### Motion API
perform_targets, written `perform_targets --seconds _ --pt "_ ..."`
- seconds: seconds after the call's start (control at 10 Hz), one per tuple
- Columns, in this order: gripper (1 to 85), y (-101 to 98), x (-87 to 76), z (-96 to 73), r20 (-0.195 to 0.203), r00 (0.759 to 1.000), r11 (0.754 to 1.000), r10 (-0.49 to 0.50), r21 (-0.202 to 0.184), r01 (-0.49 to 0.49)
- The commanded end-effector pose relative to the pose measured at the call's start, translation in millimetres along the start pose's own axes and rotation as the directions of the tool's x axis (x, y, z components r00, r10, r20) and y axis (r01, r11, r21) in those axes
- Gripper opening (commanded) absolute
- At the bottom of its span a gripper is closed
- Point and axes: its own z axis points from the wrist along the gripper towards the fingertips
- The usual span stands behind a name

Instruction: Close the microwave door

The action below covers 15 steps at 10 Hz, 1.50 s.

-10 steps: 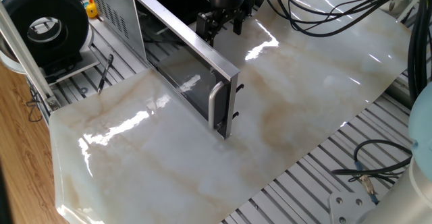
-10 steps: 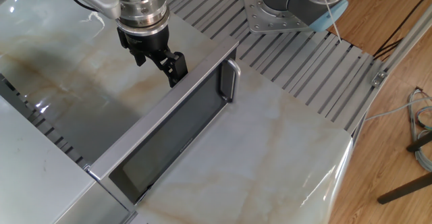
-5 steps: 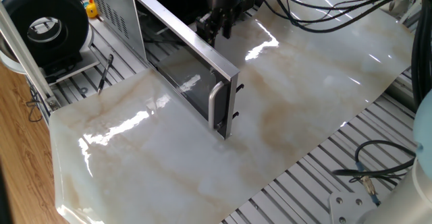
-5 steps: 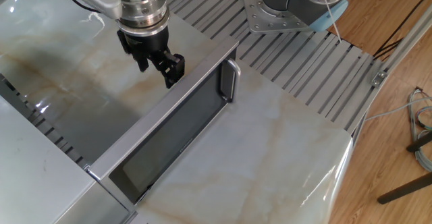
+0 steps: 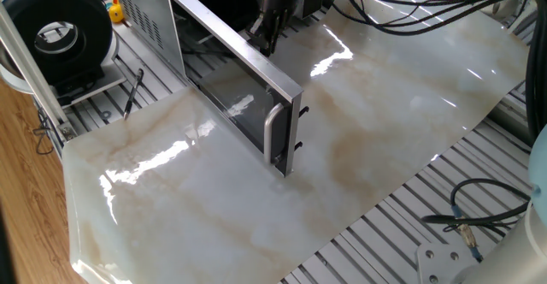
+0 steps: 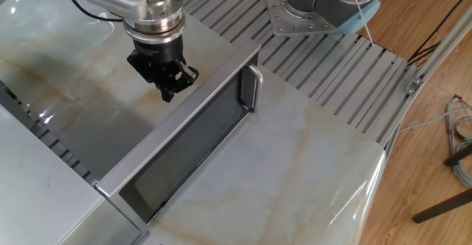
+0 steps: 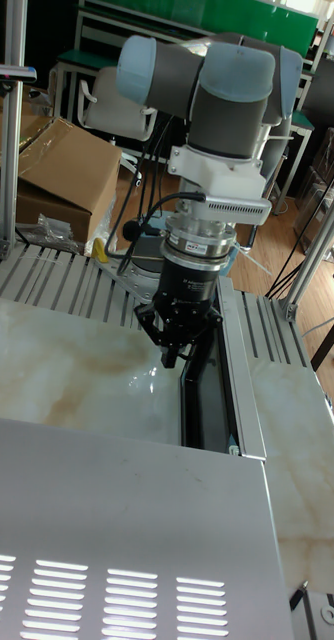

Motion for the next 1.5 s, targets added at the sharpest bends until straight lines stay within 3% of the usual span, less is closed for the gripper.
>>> perform_targets --seconds 0.0,0.2,0.5,0.9,1.1,1.3,1.4 --pt "1.3 3.3 -0.1 1.1 0.049 0.997 0.997 -0.066 -0.04 0.068" --pt "1.3 -12.1 11.7 0.2 0.019 0.991 0.991 -0.132 0.005 0.132" --pt "1.3 -16.5 17.9 -2.8 -0.004 0.99 0.989 -0.143 0.024 0.143" --pt "1.3 0.2 21.9 -2.9 -0.01 0.991 0.991 -0.13 -0.042 0.13" --pt "1.3 -8.4 43.4 -26.0 -0.063 0.986 0.988 -0.156 -0.01 0.156" --pt "1.3 -8.0 63.7 -49.3 -0.107 0.981 0.987 -0.161 -0.002 0.162" --pt "1.3 -9.2 62.2 -52.4 -0.115 0.981 0.987 -0.154 0.02 0.157"
